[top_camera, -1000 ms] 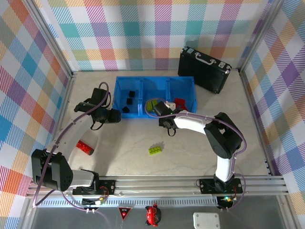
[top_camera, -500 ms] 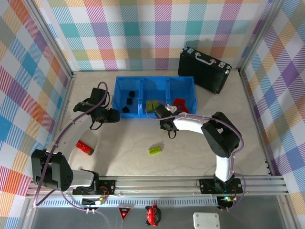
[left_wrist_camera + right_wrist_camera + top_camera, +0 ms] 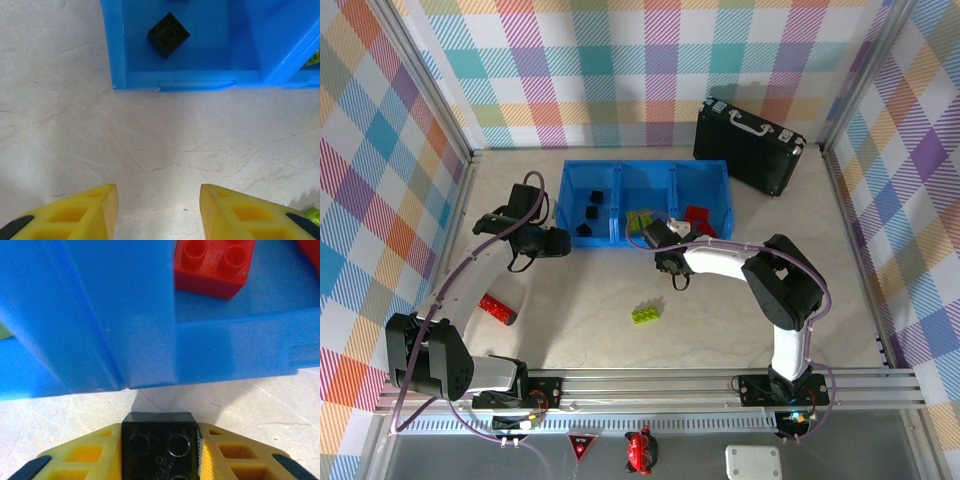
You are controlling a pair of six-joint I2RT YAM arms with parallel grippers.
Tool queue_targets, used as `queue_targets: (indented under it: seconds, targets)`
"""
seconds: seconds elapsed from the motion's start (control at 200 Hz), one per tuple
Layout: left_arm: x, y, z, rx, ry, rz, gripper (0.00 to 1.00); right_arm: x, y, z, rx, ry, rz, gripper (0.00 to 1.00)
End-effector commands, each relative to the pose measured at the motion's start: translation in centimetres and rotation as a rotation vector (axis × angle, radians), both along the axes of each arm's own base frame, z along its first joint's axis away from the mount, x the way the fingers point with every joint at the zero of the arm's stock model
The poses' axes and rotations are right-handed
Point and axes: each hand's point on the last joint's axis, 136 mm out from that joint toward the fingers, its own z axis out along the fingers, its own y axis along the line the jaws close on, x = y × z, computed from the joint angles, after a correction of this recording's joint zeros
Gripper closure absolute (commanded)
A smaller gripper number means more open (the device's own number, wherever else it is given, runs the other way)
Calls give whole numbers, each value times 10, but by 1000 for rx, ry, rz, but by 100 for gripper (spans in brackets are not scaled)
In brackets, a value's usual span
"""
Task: Sort the legos into containers by color
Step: Pick up the lego from the center of the table.
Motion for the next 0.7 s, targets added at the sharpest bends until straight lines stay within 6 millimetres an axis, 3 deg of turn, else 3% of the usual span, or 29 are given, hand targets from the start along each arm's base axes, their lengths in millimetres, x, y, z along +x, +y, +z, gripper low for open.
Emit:
queue_targets:
  seconds: [0.0,0.3,0.695]
  targets:
    - [4,4,7,-10,-21,10,53,-4,7,16,-5,-24,38,65]
    - [4,6,9,-3,-28,17,53,-13,40,47,11,-39,130,64]
    - [4,12,15,16,-51,33,53,-5,119,96,99,-116,292,64]
